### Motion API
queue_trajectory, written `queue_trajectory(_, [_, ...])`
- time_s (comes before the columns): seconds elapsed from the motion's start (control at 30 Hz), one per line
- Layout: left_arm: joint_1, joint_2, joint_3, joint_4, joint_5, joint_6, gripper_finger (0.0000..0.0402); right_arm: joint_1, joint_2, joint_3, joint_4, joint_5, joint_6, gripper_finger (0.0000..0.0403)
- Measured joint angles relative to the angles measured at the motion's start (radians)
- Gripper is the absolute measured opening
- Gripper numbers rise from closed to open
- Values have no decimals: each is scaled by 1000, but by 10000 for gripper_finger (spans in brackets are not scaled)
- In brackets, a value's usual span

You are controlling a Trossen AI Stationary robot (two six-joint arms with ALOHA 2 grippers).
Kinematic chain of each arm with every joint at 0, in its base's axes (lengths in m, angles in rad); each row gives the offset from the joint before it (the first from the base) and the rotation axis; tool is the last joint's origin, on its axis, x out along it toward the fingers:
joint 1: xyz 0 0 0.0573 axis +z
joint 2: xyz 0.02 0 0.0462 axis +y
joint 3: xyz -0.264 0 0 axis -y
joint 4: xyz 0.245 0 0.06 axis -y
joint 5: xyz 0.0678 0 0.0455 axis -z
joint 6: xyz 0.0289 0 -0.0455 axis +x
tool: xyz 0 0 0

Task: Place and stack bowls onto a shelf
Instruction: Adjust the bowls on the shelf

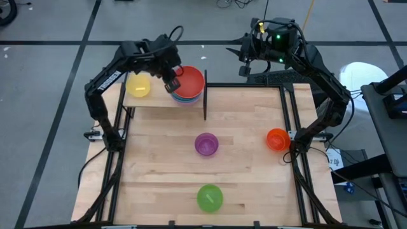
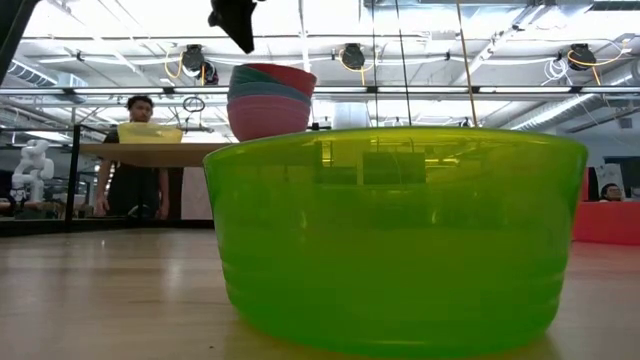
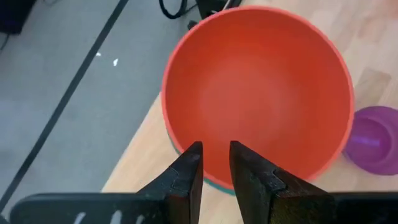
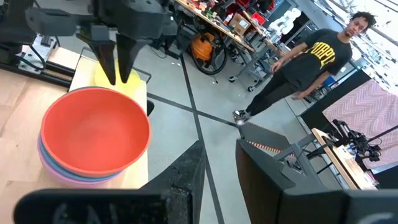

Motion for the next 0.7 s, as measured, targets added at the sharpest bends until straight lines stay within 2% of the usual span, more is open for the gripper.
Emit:
queue_trajectory(0.3, [-109,1,-39,-43,-30,-95,85,0,0,0,0,0,-3,84])
queue_trajectory(0.5, [-210,-61,-175,-43,65,-118,85,0,0,0,0,0,-3,84])
queue_trajectory(0.7, [-280,-94,-354,-1,105,-142,85,0,0,0,0,0,-46,84])
